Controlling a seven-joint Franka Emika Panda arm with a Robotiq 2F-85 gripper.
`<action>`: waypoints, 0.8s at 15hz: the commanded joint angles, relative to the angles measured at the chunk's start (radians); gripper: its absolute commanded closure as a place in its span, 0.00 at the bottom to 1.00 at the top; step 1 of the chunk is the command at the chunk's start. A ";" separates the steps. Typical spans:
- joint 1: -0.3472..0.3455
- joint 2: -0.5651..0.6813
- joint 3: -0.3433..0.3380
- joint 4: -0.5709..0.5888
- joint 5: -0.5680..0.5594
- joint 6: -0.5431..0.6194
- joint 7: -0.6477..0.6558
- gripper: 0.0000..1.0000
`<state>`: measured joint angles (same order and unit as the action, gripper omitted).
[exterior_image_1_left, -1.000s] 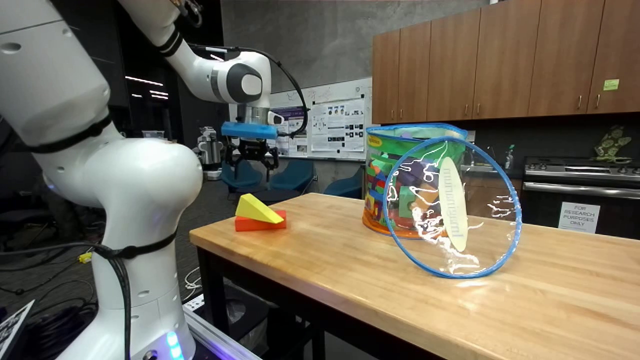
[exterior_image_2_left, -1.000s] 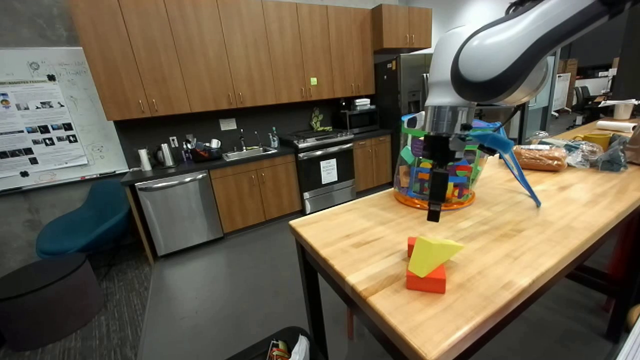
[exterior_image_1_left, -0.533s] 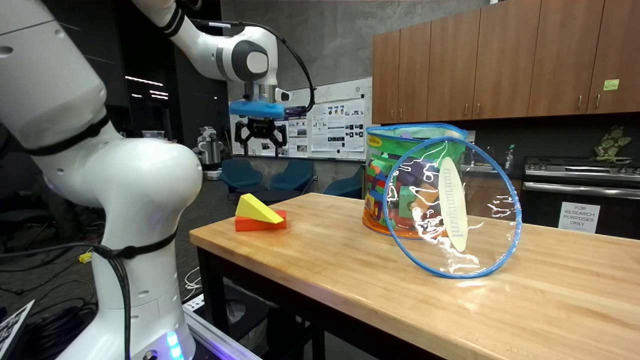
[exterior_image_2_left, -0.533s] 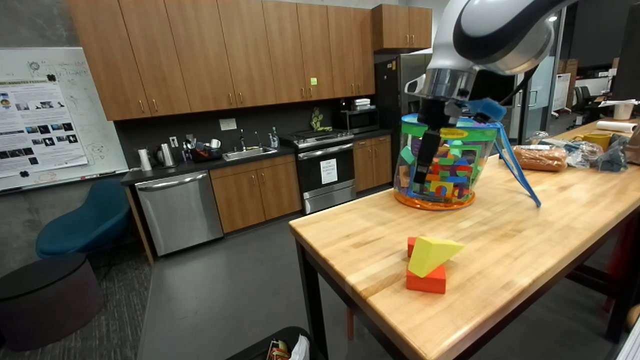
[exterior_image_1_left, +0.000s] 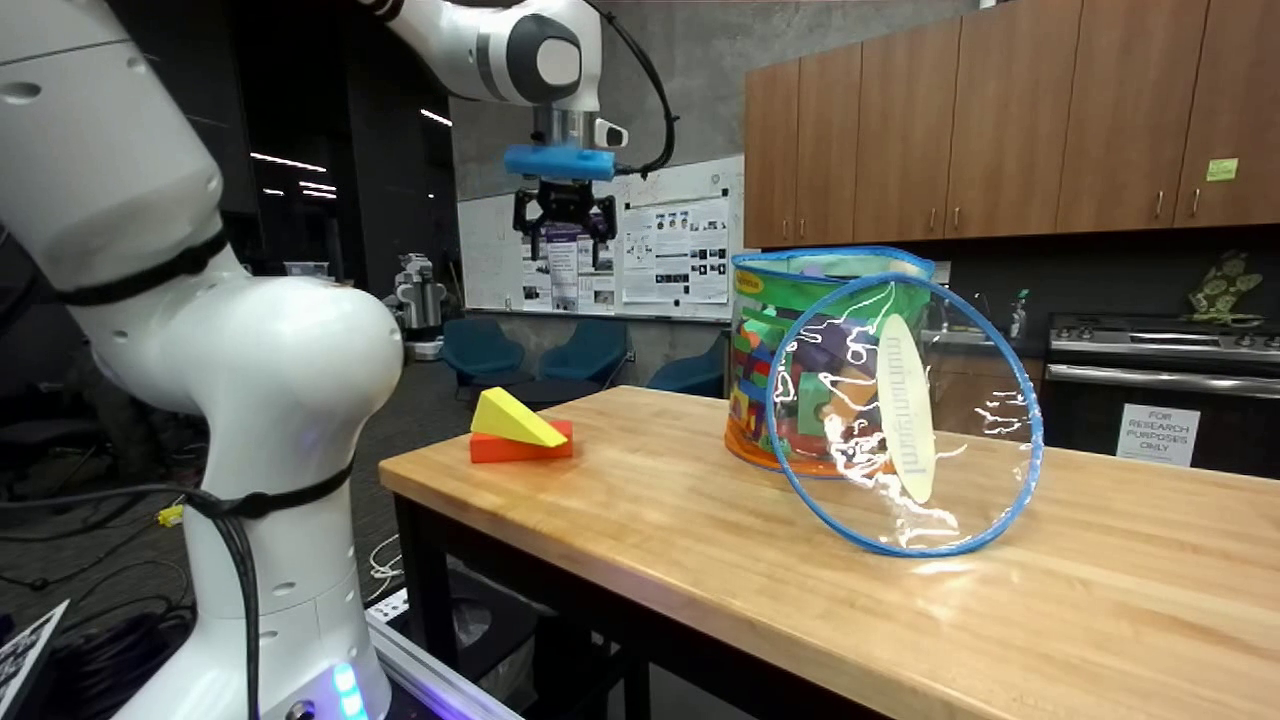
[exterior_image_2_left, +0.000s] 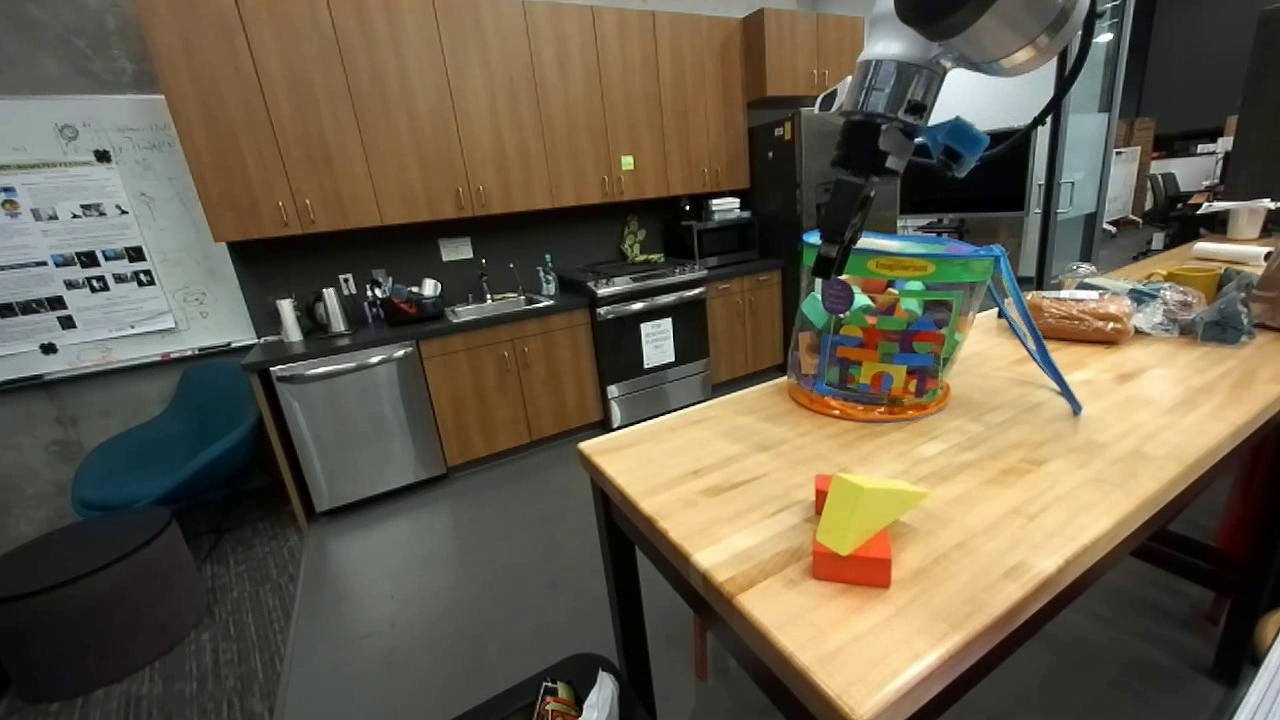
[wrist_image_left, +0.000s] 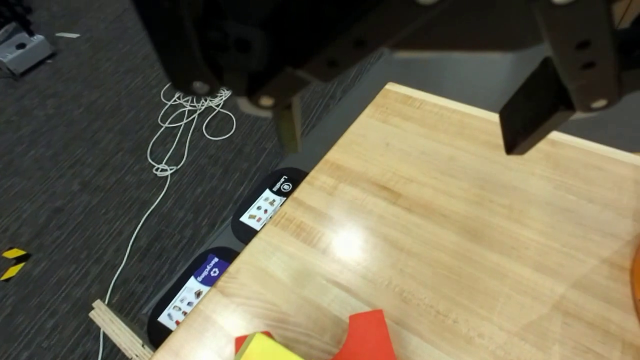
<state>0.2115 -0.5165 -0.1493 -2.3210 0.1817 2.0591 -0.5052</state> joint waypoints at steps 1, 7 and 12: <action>-0.020 0.133 -0.031 0.186 0.032 -0.068 -0.056 0.00; -0.101 0.340 -0.052 0.478 0.088 -0.153 -0.046 0.00; -0.215 0.488 -0.047 0.660 0.076 -0.210 -0.018 0.00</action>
<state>0.0538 -0.1236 -0.2015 -1.7873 0.2591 1.9037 -0.5393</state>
